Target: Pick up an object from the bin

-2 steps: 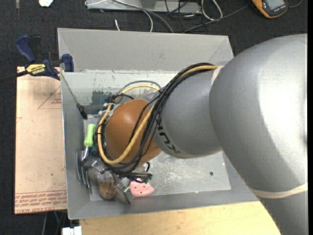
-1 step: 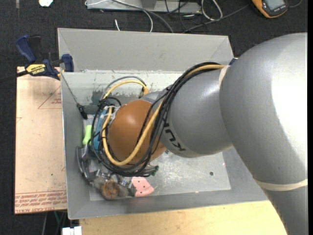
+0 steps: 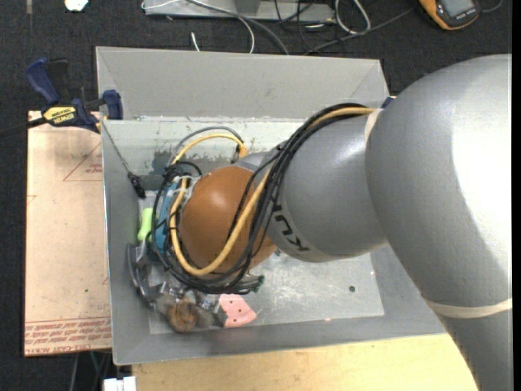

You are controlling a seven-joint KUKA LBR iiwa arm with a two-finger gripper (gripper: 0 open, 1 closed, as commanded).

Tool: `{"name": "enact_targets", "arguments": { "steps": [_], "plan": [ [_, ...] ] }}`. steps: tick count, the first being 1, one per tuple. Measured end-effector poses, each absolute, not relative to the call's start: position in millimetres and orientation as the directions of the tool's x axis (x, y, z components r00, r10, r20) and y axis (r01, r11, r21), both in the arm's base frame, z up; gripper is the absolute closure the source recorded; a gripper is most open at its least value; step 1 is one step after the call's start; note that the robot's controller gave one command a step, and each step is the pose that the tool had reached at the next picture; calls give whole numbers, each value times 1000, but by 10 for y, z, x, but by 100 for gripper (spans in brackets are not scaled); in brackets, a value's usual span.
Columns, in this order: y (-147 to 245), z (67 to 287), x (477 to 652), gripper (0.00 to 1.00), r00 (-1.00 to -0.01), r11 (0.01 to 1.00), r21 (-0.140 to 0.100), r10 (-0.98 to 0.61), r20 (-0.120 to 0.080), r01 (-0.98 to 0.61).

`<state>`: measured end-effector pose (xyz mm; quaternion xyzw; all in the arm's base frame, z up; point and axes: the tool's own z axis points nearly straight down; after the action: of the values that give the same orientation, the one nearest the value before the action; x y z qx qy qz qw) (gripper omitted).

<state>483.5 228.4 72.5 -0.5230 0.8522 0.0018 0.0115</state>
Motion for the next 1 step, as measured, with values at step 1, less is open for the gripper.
{"name": "enact_targets", "arguments": {
  "steps": [1],
  "plan": [
    [2275,1055,4814,100,-454,454,-5,-891,-16,-891]
  ]
}}
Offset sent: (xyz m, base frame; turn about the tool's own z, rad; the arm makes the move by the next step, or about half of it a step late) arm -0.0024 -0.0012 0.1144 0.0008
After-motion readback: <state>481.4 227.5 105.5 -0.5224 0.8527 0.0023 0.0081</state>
